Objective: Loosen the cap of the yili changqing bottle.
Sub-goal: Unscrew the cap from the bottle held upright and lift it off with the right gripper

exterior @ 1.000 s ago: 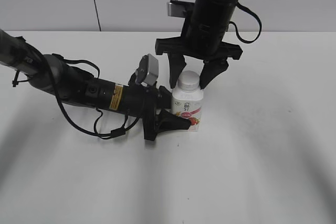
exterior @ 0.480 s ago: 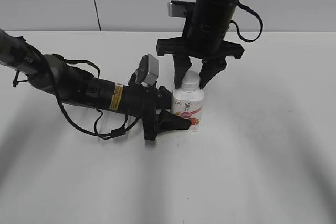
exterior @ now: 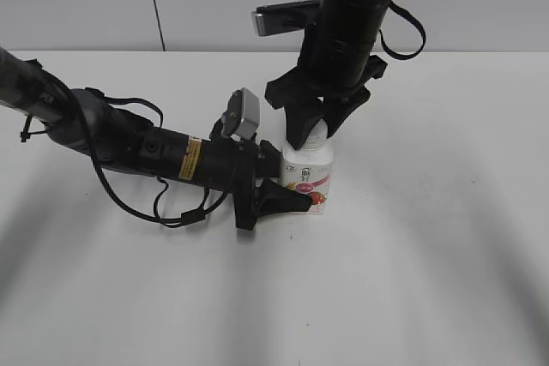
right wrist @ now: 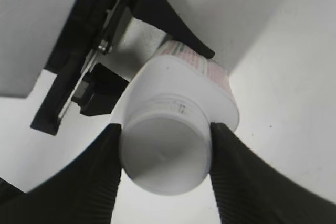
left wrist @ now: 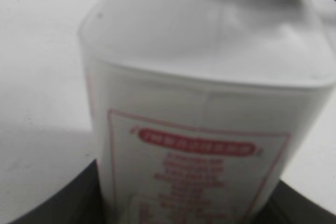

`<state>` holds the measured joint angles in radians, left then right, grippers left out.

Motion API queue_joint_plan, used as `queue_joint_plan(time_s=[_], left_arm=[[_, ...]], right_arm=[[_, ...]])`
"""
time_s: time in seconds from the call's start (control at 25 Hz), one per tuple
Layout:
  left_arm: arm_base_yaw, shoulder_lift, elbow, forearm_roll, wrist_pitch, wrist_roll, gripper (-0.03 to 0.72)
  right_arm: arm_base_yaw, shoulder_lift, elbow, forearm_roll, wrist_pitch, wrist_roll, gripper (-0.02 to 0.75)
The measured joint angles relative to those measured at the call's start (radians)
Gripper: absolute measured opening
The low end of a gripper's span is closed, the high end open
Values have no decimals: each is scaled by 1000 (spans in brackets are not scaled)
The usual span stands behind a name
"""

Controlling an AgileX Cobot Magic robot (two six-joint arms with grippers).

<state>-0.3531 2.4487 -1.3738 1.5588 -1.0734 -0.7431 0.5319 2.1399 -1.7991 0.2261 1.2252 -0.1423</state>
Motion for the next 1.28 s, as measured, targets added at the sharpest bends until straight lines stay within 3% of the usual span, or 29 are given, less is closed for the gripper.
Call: queue_joint_plan(time_s=[0.32, 0.72, 0.92, 1.28], left_arm=[[0, 0, 0, 2, 0, 3, 394], [0, 0, 0, 4, 0, 4, 394], [0, 0, 0, 4, 0, 4, 394], [0, 0, 0, 4, 0, 4, 394]], right_arm=[[0, 0, 0, 0, 0, -545, 398], [0, 0, -2, -1, -3, -1017, 396], [0, 0, -2, -2, -4, -1125, 396], [0, 0, -2, -1, -6, -1144, 396]])
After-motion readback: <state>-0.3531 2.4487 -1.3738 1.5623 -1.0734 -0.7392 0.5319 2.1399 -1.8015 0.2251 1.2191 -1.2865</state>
